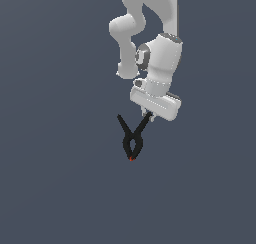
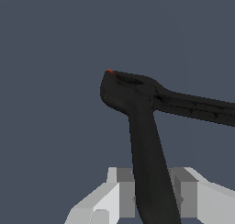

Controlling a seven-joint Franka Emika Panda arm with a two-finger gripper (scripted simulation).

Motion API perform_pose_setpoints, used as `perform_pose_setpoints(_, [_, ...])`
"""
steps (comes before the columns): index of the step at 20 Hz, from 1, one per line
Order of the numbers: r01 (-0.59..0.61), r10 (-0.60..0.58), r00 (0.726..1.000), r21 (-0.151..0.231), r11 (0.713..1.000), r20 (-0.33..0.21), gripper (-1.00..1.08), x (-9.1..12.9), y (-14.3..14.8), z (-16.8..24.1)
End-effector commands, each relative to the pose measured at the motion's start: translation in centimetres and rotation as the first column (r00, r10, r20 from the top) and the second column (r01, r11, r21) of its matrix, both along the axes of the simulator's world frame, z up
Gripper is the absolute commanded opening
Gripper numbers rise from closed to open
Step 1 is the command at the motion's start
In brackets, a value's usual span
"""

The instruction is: Pick up the object and move it to a goal position.

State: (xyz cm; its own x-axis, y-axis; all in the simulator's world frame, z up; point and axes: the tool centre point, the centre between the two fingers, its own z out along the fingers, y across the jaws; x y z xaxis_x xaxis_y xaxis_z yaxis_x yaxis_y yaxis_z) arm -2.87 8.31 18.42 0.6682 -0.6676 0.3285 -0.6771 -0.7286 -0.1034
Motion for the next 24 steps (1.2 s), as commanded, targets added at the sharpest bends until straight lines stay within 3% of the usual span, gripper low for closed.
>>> perform_pose_setpoints(1, [0.001, -0.001, 1.0, 0.0, 1.0, 0.002, -1.0, 0.0, 0.3, 2.6])
perform_pose_setpoints(15, [0.002, -0.002, 1.0, -0.005, 1.0, 0.006, -1.0, -0.2, 2.0, 15.8])
perform_pose_setpoints(24, [-0.001, 0.001, 1.0, -0.004, 1.0, 0.006, -1.0, -0.2, 3.0, 21.4])
